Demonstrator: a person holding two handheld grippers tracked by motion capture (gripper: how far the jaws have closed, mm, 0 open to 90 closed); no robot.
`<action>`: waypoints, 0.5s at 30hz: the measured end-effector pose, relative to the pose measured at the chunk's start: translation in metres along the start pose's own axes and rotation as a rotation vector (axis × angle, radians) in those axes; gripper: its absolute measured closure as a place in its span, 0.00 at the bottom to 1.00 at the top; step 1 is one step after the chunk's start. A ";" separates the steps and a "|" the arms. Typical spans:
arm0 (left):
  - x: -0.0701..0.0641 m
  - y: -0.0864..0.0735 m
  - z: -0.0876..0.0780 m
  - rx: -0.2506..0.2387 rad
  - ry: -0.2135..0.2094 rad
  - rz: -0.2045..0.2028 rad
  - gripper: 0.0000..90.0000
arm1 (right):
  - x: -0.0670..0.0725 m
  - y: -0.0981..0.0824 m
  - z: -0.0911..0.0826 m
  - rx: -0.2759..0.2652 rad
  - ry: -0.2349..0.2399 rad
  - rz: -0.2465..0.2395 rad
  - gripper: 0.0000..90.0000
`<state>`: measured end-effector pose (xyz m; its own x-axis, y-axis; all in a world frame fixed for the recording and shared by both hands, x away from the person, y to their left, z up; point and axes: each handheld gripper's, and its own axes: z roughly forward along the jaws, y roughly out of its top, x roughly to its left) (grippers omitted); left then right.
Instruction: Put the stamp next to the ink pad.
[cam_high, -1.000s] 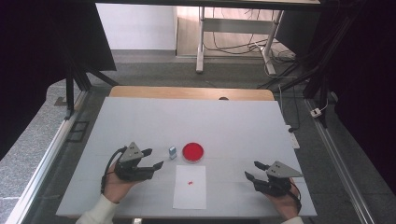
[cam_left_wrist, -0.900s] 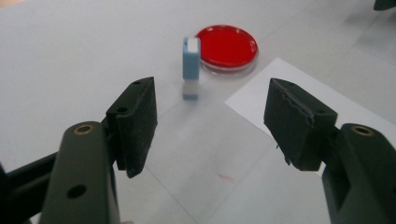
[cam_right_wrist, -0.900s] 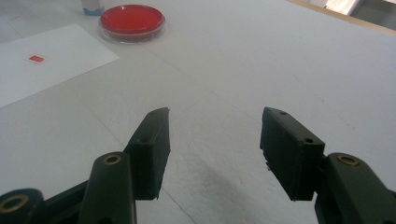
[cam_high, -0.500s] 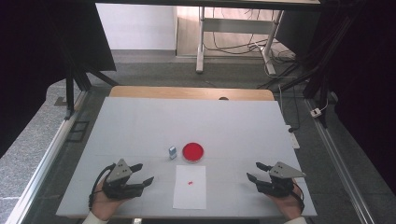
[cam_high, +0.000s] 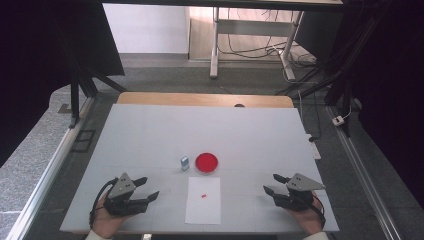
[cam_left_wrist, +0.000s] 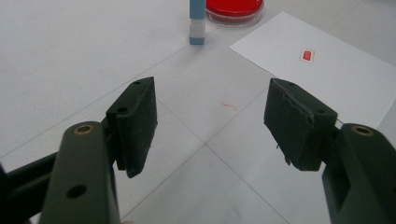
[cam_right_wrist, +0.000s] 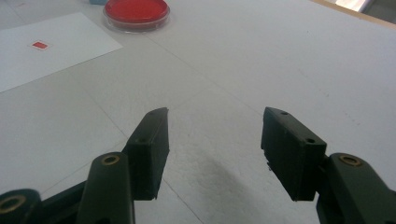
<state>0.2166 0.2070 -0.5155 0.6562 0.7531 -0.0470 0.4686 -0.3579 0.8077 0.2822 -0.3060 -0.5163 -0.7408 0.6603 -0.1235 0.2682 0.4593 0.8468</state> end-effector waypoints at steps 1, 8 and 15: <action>0.000 0.000 0.000 0.000 0.000 0.001 0.39 | 0.000 0.000 0.000 -0.001 0.000 -0.002 0.46; 0.000 0.000 0.001 0.004 -0.001 0.002 0.39 | 0.000 0.000 -0.001 -0.009 0.003 -0.002 0.46; 0.001 -0.001 0.002 0.008 -0.001 0.000 0.39 | 0.000 0.000 0.000 -0.008 0.003 -0.004 0.46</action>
<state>0.2180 0.2070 -0.5173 0.6573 0.7521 -0.0476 0.4730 -0.3625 0.8030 0.2817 -0.3060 -0.5162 -0.7435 0.6570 -0.1252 0.2606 0.4570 0.8504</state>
